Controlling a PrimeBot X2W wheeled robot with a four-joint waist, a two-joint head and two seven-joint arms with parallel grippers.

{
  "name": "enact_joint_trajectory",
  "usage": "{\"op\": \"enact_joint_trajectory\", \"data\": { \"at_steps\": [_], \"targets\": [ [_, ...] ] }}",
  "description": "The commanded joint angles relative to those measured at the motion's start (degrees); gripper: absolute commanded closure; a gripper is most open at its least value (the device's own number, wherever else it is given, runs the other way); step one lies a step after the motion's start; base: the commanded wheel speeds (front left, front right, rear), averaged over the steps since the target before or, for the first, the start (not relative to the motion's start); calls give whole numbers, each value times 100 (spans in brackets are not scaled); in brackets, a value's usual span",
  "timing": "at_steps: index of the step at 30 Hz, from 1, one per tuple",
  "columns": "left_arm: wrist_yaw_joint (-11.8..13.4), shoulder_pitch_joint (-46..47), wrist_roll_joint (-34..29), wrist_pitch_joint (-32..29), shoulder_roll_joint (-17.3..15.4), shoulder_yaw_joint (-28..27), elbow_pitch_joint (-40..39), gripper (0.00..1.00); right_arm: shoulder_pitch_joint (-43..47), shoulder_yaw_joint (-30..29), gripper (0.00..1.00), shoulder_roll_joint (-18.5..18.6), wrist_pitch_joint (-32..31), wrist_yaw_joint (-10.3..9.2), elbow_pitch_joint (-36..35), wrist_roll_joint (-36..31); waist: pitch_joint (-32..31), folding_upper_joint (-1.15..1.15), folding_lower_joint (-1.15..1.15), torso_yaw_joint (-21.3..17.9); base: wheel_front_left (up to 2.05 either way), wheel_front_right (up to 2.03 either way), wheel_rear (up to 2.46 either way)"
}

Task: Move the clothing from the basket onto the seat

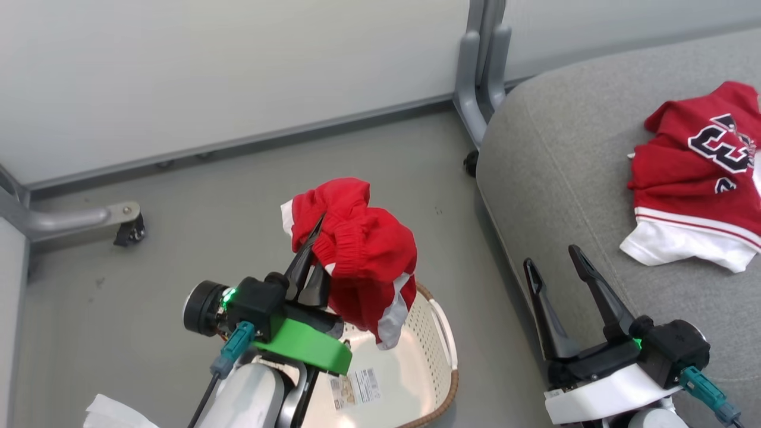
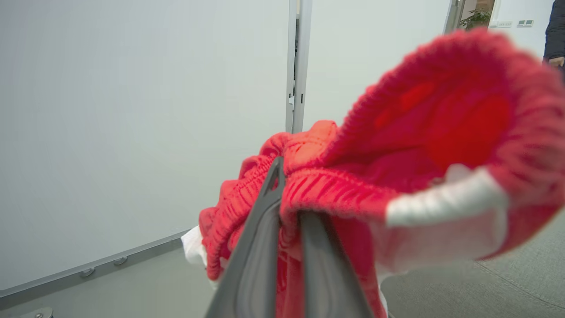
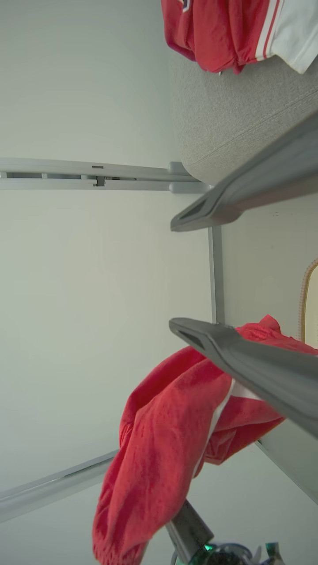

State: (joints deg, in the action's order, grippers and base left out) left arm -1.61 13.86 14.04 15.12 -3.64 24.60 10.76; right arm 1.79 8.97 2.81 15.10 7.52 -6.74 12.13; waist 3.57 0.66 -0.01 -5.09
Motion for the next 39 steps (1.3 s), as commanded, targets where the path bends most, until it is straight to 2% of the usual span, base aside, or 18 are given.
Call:
{"op": "enact_joint_trajectory", "data": {
  "at_steps": [1,5,13,24,36,37,38,39],
  "targets": [
    [-34,25,-54,3,23,-26,-66,100,87,1,0,18,8,-5,23,-2,-307,-66,1,20,0,0,0],
    [-69,131,-125,3,53,-34,-168,100,146,32,0,28,8,-5,84,10,-396,-66,1,-1,0,0,0],
    [-49,180,-142,3,74,111,-230,100,123,531,0,221,8,-5,416,111,-493,-66,1,6,0,0,0],
    [70,476,118,3,75,825,-362,100,-423,1205,0,239,8,-5,739,53,-364,-66,1,89,0,0,0],
    [197,783,458,3,73,1678,-556,100,-552,1244,0,176,8,-5,1103,137,-265,-66,1,306,0,0,0],
    [214,798,475,3,73,1719,-558,100,-524,1236,14,176,8,-5,1106,134,-262,-66,1,321,0,0,0],
    [212,806,484,3,73,1744,-550,100,-506,1232,64,180,8,-5,1100,127,-259,-66,1,331,0,0,0],
    [215,814,479,3,73,1771,-521,100,-492,1231,97,190,8,-5,1081,117,-255,-66,1,342,0,0,0]
  ]
}}
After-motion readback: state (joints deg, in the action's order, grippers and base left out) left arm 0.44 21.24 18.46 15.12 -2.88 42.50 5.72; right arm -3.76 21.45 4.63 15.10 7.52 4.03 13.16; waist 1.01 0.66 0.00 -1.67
